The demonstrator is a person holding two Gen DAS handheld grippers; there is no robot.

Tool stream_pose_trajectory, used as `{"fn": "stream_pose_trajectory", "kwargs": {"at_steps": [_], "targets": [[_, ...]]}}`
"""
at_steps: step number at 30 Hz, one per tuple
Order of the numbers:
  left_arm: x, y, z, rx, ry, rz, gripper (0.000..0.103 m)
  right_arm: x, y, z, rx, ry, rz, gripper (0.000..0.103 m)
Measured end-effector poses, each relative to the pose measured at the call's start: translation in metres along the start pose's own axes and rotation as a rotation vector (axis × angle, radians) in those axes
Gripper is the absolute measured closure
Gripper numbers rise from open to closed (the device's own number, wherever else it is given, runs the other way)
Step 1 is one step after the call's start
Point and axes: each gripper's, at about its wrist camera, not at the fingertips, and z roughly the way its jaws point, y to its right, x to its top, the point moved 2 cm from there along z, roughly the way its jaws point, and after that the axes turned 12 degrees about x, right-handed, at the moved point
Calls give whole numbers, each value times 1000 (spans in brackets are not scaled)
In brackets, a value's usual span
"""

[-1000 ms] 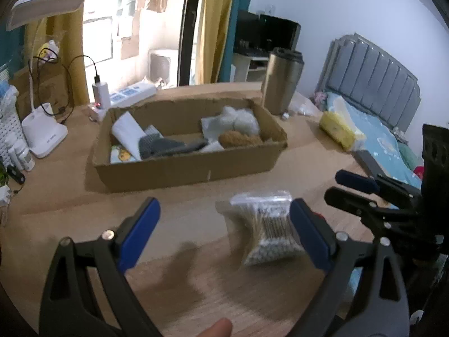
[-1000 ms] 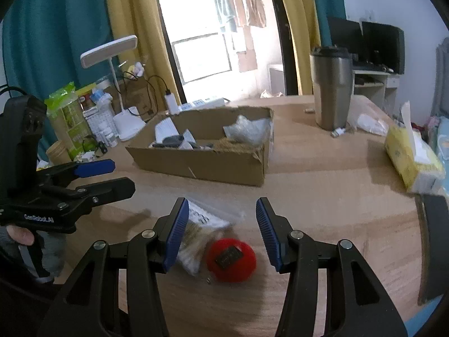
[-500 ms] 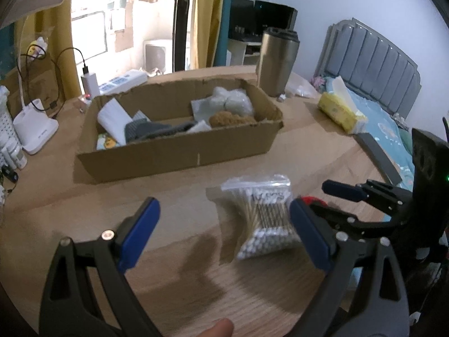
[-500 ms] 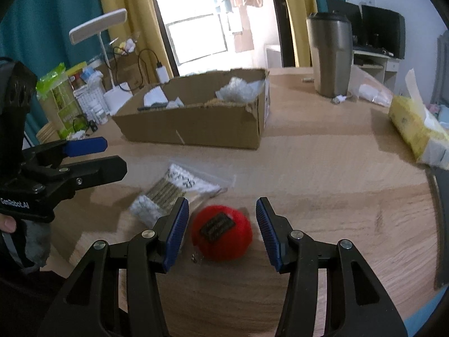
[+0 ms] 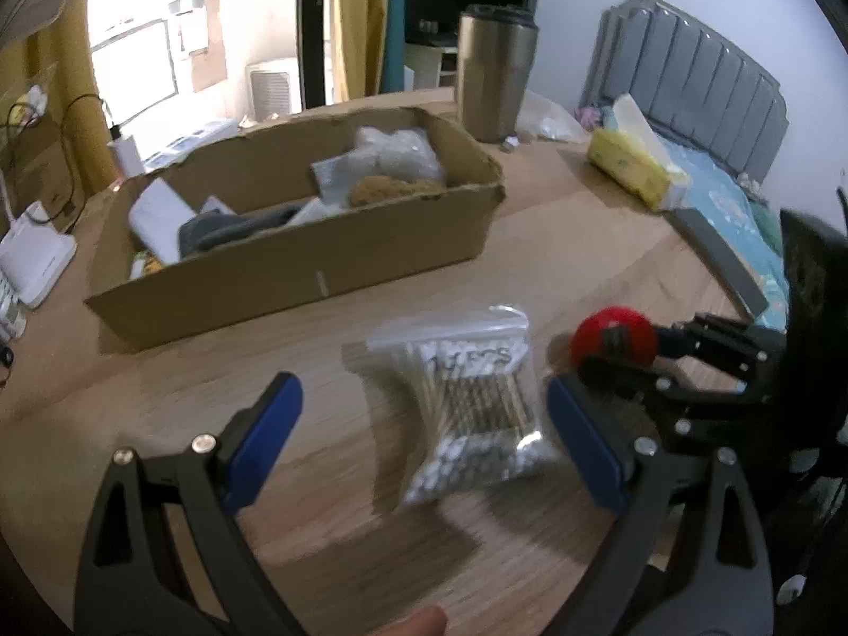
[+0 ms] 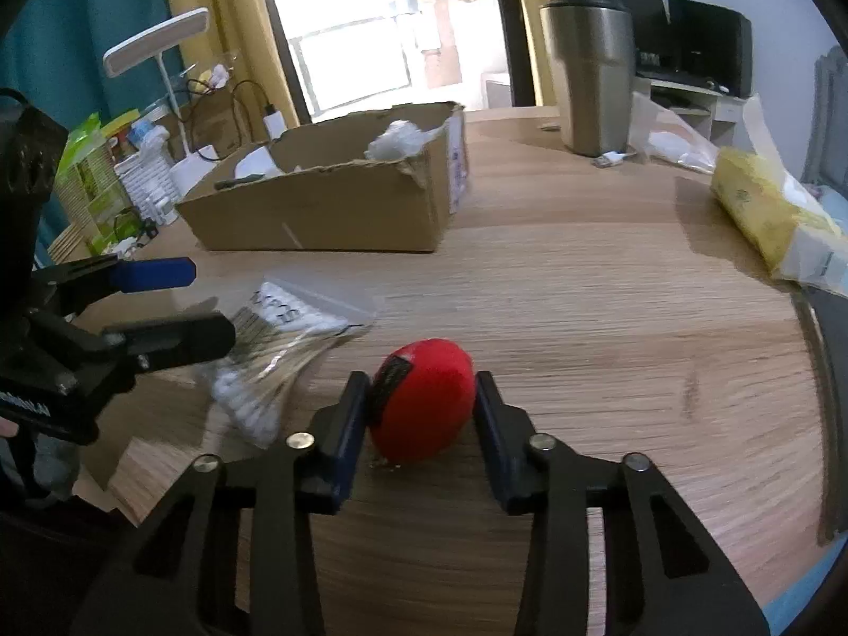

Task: Organize soft objects
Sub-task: 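Grasp the red round pouch with the right tool while the left tool reaches the cotton swab bag, then grasp the cotton swab bag with the left tool while the right tool lifts the red pouch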

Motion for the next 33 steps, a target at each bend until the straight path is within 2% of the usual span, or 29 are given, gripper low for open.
{"fn": "stream_pose_trajectory", "kwargs": {"at_steps": [6, 11, 13, 15, 17, 21, 24, 33], "targets": [[2, 21, 11, 9, -18, 76, 9, -1, 9, -7, -3, 7, 6, 67], [-1, 29, 24, 5, -63, 93, 10, -1, 15, -10, 0, 18, 21, 67], [-2, 30, 28, -1, -81, 95, 16, 0, 17, -12, 1, 25, 30, 67], [-4, 31, 31, -9, -95, 102, 31, 1, 18, -13, 2, 29, 35, 67], [-7, 33, 35, -27, -118, 113, 38, 3, 19, -14, 2, 31, 35, 67], [-7, 36, 31, -37, -105, 135, 51, 5, 16, -14, 3, 31, 28, 67], [-7, 32, 28, -50, -98, 127, 56, 8, 12, -14, 4, 33, 18, 67], [-6, 29, 7, -69, -20, 135, 56, 21, -5, -13, 10, 30, -25, 67]]}}
